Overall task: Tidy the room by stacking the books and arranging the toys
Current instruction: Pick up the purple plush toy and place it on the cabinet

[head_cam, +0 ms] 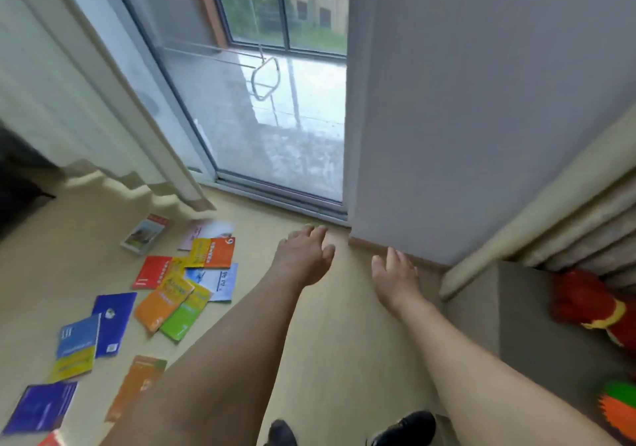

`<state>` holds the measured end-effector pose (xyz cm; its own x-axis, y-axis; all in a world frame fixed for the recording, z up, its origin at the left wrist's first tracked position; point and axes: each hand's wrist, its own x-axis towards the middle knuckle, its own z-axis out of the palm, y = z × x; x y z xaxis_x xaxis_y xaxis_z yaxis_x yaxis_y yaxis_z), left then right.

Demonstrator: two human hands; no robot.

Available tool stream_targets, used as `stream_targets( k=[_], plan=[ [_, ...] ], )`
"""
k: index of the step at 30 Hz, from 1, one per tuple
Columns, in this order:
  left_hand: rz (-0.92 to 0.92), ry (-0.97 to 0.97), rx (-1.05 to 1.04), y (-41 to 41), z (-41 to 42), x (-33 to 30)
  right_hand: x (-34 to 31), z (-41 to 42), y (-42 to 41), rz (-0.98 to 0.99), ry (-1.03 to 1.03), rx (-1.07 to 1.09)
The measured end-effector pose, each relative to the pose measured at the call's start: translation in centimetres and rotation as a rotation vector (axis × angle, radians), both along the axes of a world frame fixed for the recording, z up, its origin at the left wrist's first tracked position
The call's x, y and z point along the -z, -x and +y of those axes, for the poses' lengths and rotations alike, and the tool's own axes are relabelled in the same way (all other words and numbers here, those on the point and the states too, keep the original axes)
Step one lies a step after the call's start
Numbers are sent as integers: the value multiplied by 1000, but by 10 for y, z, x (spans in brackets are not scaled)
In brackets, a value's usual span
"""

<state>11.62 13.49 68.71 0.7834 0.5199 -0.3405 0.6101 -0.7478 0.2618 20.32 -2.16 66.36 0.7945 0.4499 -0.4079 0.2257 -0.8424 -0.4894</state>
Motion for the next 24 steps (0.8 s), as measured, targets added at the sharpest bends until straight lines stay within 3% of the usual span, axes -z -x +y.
stream_targets(
  k=[11, 20, 24],
  plan=[
    [-10, -61, -454, 293, 167, -29, -64, 207, 229, -50, -29, -544],
    [20, -87, -679, 437, 259, -42, -64, 330, 338, -49, 7, -801],
    [75, -94, -692, 481, 310, -35, -44, 389, 380, -27, 9, -818]
  ],
)
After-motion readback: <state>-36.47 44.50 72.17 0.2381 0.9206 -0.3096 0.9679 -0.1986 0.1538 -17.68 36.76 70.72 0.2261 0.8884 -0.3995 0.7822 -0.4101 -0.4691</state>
